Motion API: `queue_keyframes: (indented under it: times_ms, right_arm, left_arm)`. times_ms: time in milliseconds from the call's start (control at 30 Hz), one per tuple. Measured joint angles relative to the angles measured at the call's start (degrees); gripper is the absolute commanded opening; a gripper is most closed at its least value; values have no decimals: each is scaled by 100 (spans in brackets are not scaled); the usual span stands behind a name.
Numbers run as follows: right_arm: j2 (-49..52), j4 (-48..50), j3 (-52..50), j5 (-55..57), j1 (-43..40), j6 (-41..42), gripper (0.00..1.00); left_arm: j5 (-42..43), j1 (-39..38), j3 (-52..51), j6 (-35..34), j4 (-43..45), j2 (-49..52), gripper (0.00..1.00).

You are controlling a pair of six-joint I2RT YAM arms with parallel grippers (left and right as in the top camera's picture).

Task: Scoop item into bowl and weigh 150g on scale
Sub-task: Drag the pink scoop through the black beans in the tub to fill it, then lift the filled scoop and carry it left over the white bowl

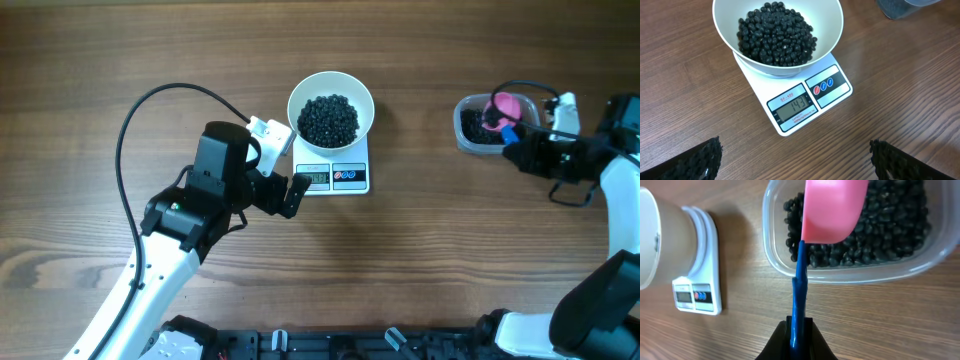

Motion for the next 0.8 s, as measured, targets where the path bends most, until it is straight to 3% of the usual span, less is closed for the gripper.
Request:
queue_keyframes:
  times_ms: [467, 800]
  right_arm:
    - [4, 337, -20, -2391, -525, 317, 4]
    - [4, 1427, -22, -3381, 437, 1228, 4]
  left_arm:
    - [0, 0, 0, 0, 0, 0, 100]
    - [0, 0, 0, 0, 0, 0, 100]
